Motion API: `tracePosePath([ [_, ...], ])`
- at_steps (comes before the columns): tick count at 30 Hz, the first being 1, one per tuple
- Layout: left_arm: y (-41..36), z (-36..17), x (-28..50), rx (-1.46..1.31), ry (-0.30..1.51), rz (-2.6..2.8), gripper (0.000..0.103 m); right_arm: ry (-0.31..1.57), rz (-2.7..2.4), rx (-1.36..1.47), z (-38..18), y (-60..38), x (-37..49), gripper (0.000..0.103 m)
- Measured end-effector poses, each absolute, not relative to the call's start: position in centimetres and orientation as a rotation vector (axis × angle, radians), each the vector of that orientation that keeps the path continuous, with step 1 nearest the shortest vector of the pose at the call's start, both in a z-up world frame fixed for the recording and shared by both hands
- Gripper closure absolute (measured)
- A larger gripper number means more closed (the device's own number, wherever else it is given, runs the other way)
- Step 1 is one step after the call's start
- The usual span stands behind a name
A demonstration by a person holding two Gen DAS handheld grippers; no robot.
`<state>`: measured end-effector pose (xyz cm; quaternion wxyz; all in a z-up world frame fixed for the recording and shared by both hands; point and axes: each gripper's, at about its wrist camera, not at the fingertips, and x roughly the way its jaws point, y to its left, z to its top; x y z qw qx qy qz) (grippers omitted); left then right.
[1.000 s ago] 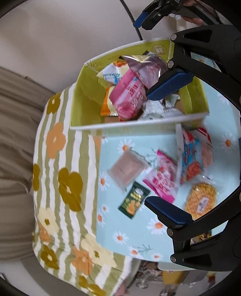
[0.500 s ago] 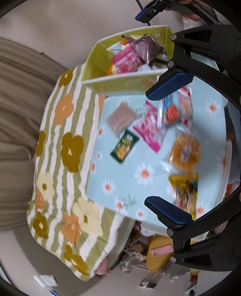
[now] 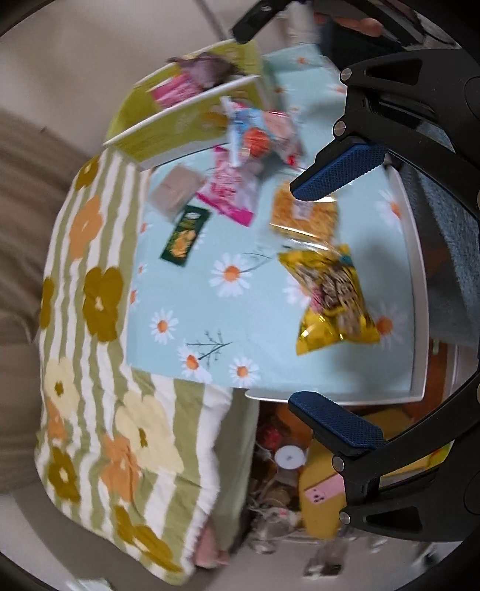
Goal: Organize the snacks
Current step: 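Withdraw both grippers from the box toward the remaining snacks, then grasp the yellow chocolate packet with the left gripper while the right grasps the waffle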
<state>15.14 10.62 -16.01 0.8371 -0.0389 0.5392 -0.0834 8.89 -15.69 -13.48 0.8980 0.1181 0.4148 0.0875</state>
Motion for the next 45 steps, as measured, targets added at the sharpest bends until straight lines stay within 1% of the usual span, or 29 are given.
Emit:
tracePosePath([
  [8,9.5,-19.4,14.1,0.195,1.199,-0.431,0.001,0.954,0.08,0.306,-16.9,-11.5,7.0,0.0],
  [18,4.7,-24.9,14.0,0.623,1.214,-0.701,0.001,1.09,-0.009,0.332,-22.5,-9.9,7.1,0.0],
  [24,4.1,-27.3,15.4,0.673,1.239,-0.716,0.001,1.146,-0.009,0.356,-25.5,-8.8,7.9,0.001],
  [33,3.7,-29.3,17.1,0.678,1.266,-0.731,0.001,1.167,-0.026,0.376,-27.6,-7.8,9.1,0.001],
  [34,3.6,-29.5,17.1,0.681,1.269,-0.735,0.002,1.171,-0.028,0.384,-27.8,-7.8,9.4,0.001],
  [38,3.2,-30.3,17.4,0.684,1.285,-0.74,0.016,1.189,-0.027,0.4,-28.2,-7.8,10.2,0.001],
  [40,3.3,-30.3,17.7,0.654,1.297,-0.749,0.018,1.199,-0.032,0.397,-28.4,-7.7,10.6,0.001],
  [44,3.7,-30.1,17.9,0.636,1.287,-0.742,0.027,1.195,-0.034,0.398,-28.5,-7.6,11.2,0.001],
  [45,3.9,-30.0,17.9,0.631,1.289,-0.737,0.028,1.198,-0.037,0.395,-28.5,-7.6,11.4,0.001],
])
